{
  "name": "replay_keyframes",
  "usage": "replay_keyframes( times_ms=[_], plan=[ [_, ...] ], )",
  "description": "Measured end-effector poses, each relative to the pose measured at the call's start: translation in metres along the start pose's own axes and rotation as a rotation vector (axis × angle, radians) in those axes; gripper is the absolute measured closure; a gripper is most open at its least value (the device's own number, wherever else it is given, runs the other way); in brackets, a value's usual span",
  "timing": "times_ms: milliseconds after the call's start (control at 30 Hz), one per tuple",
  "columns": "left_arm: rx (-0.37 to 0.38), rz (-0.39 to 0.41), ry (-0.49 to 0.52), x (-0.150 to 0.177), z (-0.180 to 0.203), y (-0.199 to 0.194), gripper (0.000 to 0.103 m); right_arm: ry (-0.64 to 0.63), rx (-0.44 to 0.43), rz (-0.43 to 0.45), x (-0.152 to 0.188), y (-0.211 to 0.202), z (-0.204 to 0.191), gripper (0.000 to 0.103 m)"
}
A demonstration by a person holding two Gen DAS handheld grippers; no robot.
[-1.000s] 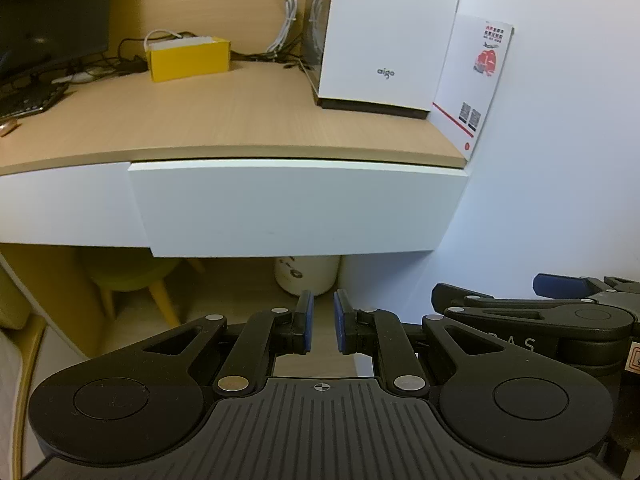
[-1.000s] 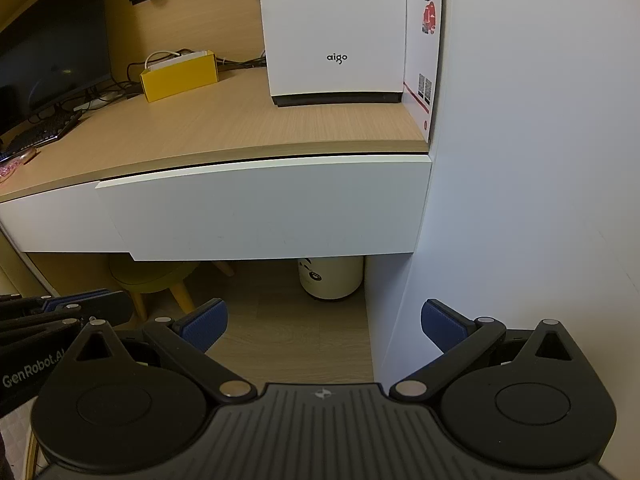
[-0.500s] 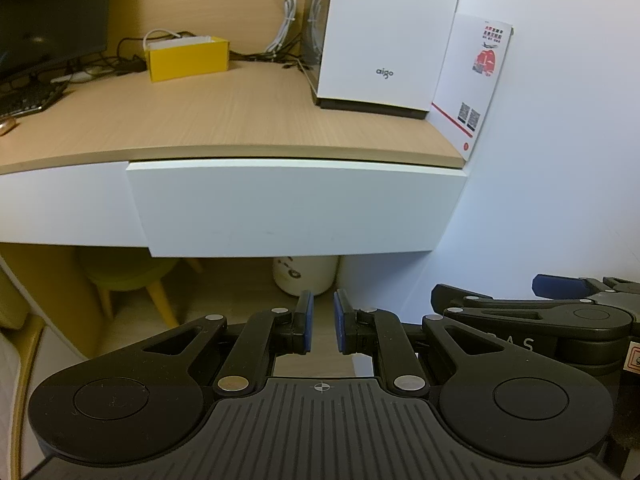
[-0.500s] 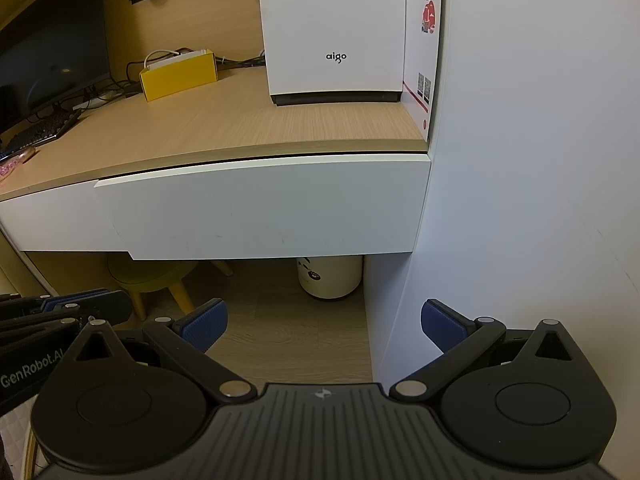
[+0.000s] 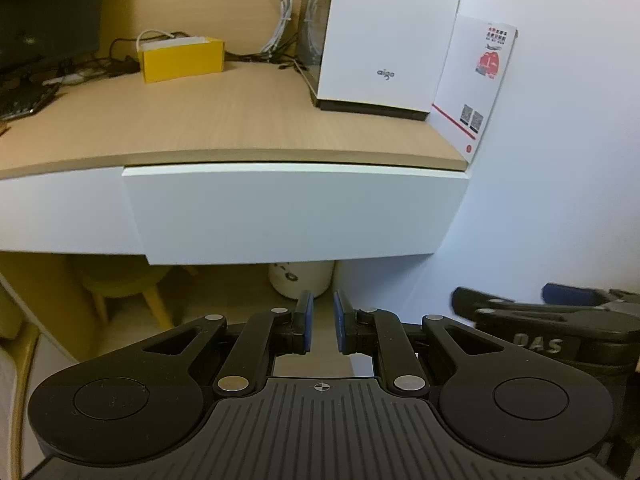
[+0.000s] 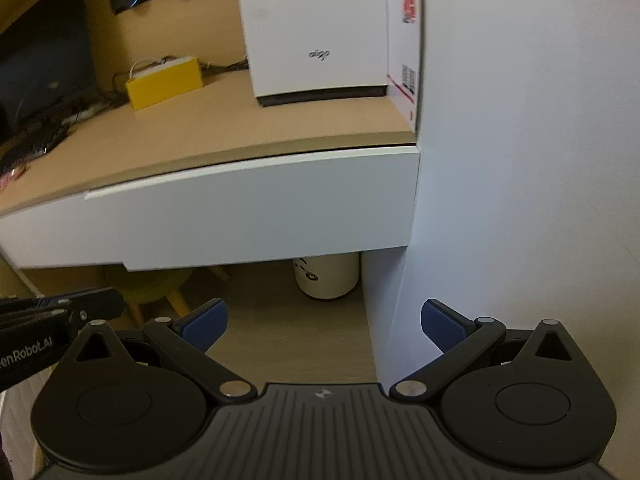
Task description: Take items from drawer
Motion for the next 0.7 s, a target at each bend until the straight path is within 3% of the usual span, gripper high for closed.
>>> replay_keyframes(
  times_ms=[333,500,700],
  plan=[
    [-0.063,0.018,-0.093,-0.009,-0.083,0.012,0.089,-0.015,0.001,0.133,-0.037,0.007,-0.011,0.0],
    [-0.095,0.073,-0.138,-0.034,-0.146,0.028,0.088,-0.085,0.011,0.06,-0.045,0.033,-0.032,0.0],
    [-0.108,0.059,-0.254,-0.057,-0.22,0.062,0.087,-0.134,0.026,-0.022,-0.044,0.066,-0.07,0.0]
  ],
)
Point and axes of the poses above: each gripper's, at about its wrist camera, not at the fingertips, and y roughly the way its jaws point, z to its right, x to its underside, the point moved 10 cm from there along y, roughly the way its jaws point, and after that the axes turned 11 degrees about y, right-handed, at the moved point
